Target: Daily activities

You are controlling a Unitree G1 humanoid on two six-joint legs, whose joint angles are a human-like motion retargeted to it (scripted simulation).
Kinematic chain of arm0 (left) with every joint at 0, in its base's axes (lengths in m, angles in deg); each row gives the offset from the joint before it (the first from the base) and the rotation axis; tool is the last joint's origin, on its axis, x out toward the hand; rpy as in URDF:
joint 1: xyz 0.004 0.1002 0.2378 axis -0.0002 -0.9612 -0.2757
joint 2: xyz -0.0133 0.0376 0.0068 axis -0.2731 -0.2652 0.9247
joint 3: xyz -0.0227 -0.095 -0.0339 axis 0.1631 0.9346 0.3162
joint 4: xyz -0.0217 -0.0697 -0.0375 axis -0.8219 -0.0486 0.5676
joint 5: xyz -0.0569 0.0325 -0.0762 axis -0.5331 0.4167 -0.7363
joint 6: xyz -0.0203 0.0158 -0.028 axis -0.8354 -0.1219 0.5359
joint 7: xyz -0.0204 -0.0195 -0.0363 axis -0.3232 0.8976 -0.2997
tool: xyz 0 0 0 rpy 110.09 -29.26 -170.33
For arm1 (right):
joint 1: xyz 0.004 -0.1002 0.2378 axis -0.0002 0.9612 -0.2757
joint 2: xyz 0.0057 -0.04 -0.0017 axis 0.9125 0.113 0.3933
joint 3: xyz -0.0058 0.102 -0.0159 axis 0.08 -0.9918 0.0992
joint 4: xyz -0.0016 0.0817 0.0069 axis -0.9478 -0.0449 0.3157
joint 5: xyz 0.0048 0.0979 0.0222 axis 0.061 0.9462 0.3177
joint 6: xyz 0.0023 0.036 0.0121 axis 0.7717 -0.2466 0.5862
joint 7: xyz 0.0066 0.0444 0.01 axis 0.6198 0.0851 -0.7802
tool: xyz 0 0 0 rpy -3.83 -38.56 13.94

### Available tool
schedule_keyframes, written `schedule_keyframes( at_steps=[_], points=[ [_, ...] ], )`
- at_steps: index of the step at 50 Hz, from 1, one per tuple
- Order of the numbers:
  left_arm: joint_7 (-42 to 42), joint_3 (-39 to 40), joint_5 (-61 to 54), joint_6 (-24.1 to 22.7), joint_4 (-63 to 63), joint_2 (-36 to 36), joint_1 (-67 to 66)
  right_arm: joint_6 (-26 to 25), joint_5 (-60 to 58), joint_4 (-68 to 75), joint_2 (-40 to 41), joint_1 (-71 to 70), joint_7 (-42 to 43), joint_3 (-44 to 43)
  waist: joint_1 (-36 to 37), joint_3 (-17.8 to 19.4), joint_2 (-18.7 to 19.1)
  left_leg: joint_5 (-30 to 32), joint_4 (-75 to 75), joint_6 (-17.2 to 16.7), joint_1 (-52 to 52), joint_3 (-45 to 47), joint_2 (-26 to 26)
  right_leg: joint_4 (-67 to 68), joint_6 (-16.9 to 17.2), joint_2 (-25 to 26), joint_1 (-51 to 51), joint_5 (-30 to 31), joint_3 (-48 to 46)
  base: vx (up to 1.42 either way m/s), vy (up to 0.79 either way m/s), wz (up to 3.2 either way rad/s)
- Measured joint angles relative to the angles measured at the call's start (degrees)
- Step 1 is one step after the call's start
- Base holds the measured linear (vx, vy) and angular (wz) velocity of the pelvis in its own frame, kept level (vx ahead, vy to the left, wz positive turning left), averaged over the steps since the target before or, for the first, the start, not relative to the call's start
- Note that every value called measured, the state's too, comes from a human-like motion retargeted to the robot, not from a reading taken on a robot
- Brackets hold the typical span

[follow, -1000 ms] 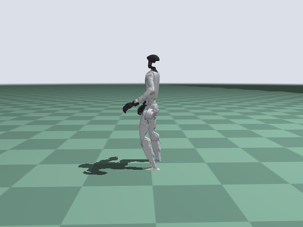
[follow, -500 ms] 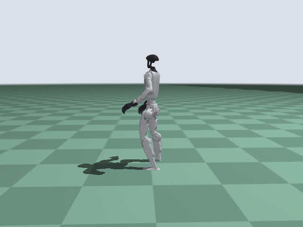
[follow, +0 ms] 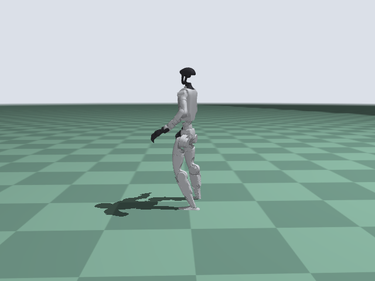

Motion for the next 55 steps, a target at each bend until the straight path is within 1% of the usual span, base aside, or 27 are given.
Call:
schedule_keyframes(
  at_steps=[6, 8, 10, 11, 12, 13, 15, 18, 20, 25, 29, 32, 34, 37, 43, 55],
  points=[
    [-0.76, -0.95, -0.39, 0.18, 1.58, 0.96, 2.75, -0.19, 1.19, 1.21, -0.81, 2.97, 0.03, -1.04, -0.02, 0.84, -1.13, -1.04, 0.36, 1.16, 0.48, -0.05, -1.00, 7.36, -0.25, -1.55, -2.89, -3.08, -0.34, 0.03, 0.09, -0.03],
    [-1.16, -1.37, -0.74, 0.18, 2.19, 1.18, 3.62, -0.18, 1.80, 1.11, -1.31, 3.73, -0.04, -1.61, -0.13, 1.25, -1.71, -1.39, 0.51, 1.63, 0.68, -0.11, -1.59, 12.47, -0.68, -2.52, -4.95, -5.12, -0.63, 0.01, 0.10, -0.06],
    [-1.57, -1.76, -1.03, 0.15, 2.59, 1.28, 4.25, -0.12, 2.49, 0.64, -1.91, 3.99, -0.18, -2.15, 0.02, 1.59, -2.41, -1.81, 0.69, 2.01, 0.89, 0.38, -2.11, 19.59, -2.15, -3.70, -7.44, -8.64, -3.65, 0.01, 0.08, -0.23],
    [-1.81, -1.97, -1.15, 0.14, 2.68, 1.28, 4.51, -0.09, 2.86, 0.28, -2.27, 3.95, -0.29, -2.48, -0.06, 1.83, -2.88, -2.09, 0.84, 2.18, 1.02, 0.56, -2.58, 23.96, -2.56, -4.69, -8.94, -9.23, -5.07, 0.01, 0.08, -0.19],
    [-2.05, -2.19, -1.25, 0.13, 2.74, 1.30, 4.76, -0.06, 3.20, -0.10, -2.64, 3.90, -0.39, -2.82, -0.24, 2.09, -3.42, -2.35, 1.01, 2.37, 1.13, 0.63, -3.21, 28.32, -2.56, -5.69, -10.53, -9.11, -5.90, 0.02, 0.08, -0.01],
    [-2.28, -2.42, -1.31, 0.15, 2.76, 1.36, 4.99, -0.01, 3.50, -0.53, -3.04, 3.82, -0.50, -3.18, -0.65, 2.42, -4.12, -2.56, 1.19, 2.58, 1.22, 0.48, -4.16, 32.63, -1.76, -6.69, -12.26, -7.57, -5.57, 0.02, 0.09, 0.12],
    [-2.64, -2.83, -1.37, 0.20, 2.72, 1.44, 5.47, 0.05, 4.10, -1.43, -3.76, 3.59, -0.68, -3.88, -1.55, 2.96, -5.45, -2.77, 1.24, 2.89, 1.25, 0.21, -6.07, 38.97, -1.17, -8.53, -16.17, -7.59, -4.08, 0.03, 0.09, 0.21],
    [-3.08, -3.45, -1.33, 0.17, 2.60, 1.48, 6.44, 0.08, 4.80, -2.77, -4.72, 3.14, -0.78, -4.83, -3.01, 3.13, -7.30, -2.67, 0.42, 3.21, 1.10, -0.33, -8.74, 43.27, -0.30, -10.13, -21.91, -8.00, -1.50, 0.06, 0.08, 0.25],
    [-3.37, -3.89, -1.45, 0.05, 2.69, 1.31, 7.69, -0.04, 5.23, -3.73, -5.37, 2.51, -0.93, -5.56, -4.03, 2.55, -8.04, -1.88, -2.08, 3.47, 1.03, -1.04, -10.26, 42.76, 0.64, -10.20, -25.75, -7.26, 0.12, 0.10, 0.06, 0.31],
    [-3.98, -6.14, -1.59, -0.78, 3.24, 1.57, 10.00, -0.35, 5.18, -4.76, -6.52, 1.71, -1.10, -6.46, -5.15, 1.28, -8.21, -0.14, -6.89, 3.44, 1.70, -2.78, -11.57, 35.74, 3.10, -8.57, -31.69, -2.39, 3.67, 0.12, 0.02, 0.27],
    [-4.65, -8.33, -1.65, -1.54, 3.69, 2.02, 11.07, -0.43, 4.88, -4.77, -7.03, 1.56, -1.26, -6.29, -5.05, 0.83, -8.19, -0.39, -7.07, 3.06, 2.42, -4.12, -12.09, 32.96, 4.25, -7.76, -33.61, 0.82, 5.99, 0.12, -0.04, 0.23],
    [-5.27, -9.89, -2.10, -1.92, 4.32, 2.33, 11.98, -0.47, 4.78, -4.53, -7.29, 1.29, -1.63, -6.05, -4.68, 0.50, -7.96, -0.91, -6.99, 2.86, 3.23, -5.47, -12.23, 32.36, 4.27, -7.27, -33.44, 2.30, 6.67, 0.13, -0.07, 0.22],
    [-5.71, -10.80, -2.49, -2.09, 4.88, 2.59, 12.40, -0.43, 4.80, -4.32, -7.34, 1.17, -1.84, -5.83, -4.37, 0.39, -7.78, -1.38, -6.51, 2.63, 3.84, -6.37, -12.14, 32.67, 3.79, -7.12, -32.73, 1.85, 6.67, 0.14, -0.09, 0.21],
    [-6.47, -12.04, -3.20, -2.26, 5.96, 3.07, 12.87, -0.31, 4.91, -4.02, -7.31, 0.99, -2.10, -5.44, -3.91, 0.42, -7.45, -2.05, -5.18, 2.12, 4.71, -7.35, -11.69, 33.27, 2.51, -6.99, -31.18, -0.44, 6.09, 0.15, -0.10, 0.20],
    [-8.08, -14.02, -4.53, -2.56, 8.83, 4.05, 13.63, 0.12, 5.23, -3.84, -7.07, 0.38, -1.96, -4.52, -3.32, 0.93, -6.54, -1.96, -1.38, 0.29, 5.77, -7.08, -9.67, 32.92, 1.07, -6.18, -27.15, -3.57, 3.92, 0.15, -0.08, 0.20],
    [-10.06, -15.73, -5.75, -2.76, 14.02, 5.42, 14.67, 0.78, 5.48, -5.24, -6.98, -0.81, -2.00, -3.09, -1.56, 2.30, -3.84, -0.75, 5.91, -2.10, 5.77, -8.56, -4.72, 27.82, -0.10, -1.99, -20.07, -5.15, 0.31, 0.13, -0.05, 0.05]
  ],
)
